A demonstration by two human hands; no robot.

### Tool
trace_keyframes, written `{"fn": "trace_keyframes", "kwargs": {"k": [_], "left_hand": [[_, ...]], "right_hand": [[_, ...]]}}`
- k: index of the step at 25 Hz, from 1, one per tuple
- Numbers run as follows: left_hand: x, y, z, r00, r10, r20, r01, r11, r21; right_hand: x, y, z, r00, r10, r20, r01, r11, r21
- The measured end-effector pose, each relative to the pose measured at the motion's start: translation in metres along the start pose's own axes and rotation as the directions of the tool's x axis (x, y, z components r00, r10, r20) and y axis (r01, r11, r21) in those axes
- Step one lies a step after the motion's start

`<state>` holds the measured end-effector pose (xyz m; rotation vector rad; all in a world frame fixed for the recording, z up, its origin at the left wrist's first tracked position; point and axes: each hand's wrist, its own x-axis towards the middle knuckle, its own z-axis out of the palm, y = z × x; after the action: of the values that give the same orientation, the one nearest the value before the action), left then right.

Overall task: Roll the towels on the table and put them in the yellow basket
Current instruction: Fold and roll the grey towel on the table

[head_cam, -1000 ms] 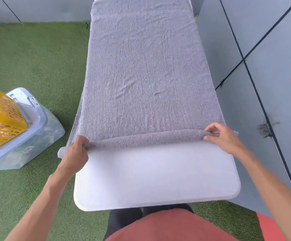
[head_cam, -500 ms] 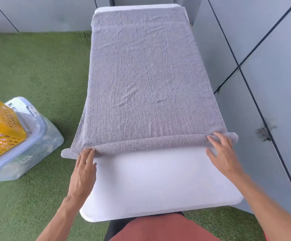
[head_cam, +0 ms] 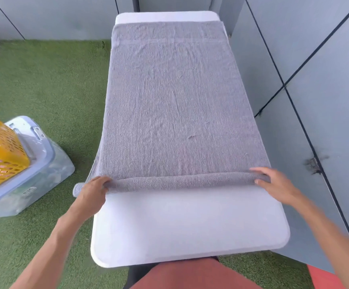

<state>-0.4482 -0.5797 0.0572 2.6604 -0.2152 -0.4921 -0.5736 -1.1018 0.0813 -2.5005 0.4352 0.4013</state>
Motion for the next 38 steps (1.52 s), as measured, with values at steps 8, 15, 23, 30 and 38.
{"fn": "trace_keyframes", "kwargs": {"k": [8,15,23,30,38], "left_hand": [[-0.025,0.016,0.025,0.925,0.22,-0.31,-0.137,0.954,0.267],[0.009,0.018,0.017,0.981,0.096,-0.171,-0.066,0.983,0.172],[0.015,0.018,-0.008,0.994,0.016,-0.11,-0.012,0.999,0.033],[-0.026,0.026,0.029,0.933,0.192,-0.306,-0.112,0.958,0.263],[0.011,0.029,0.012,0.986,0.063,-0.155,-0.042,0.989,0.139]], "right_hand": [[-0.01,-0.012,0.042,0.906,-0.16,-0.393,-0.021,0.909,-0.416],[0.018,-0.018,0.027,0.956,-0.071,-0.285,-0.037,0.934,-0.356],[0.024,-0.014,0.001,0.982,0.081,-0.172,-0.085,0.996,-0.02],[-0.003,-0.018,0.042,0.918,-0.194,-0.347,0.015,0.889,-0.458],[0.024,-0.017,0.019,0.978,-0.08,-0.191,-0.009,0.905,-0.425]]}}
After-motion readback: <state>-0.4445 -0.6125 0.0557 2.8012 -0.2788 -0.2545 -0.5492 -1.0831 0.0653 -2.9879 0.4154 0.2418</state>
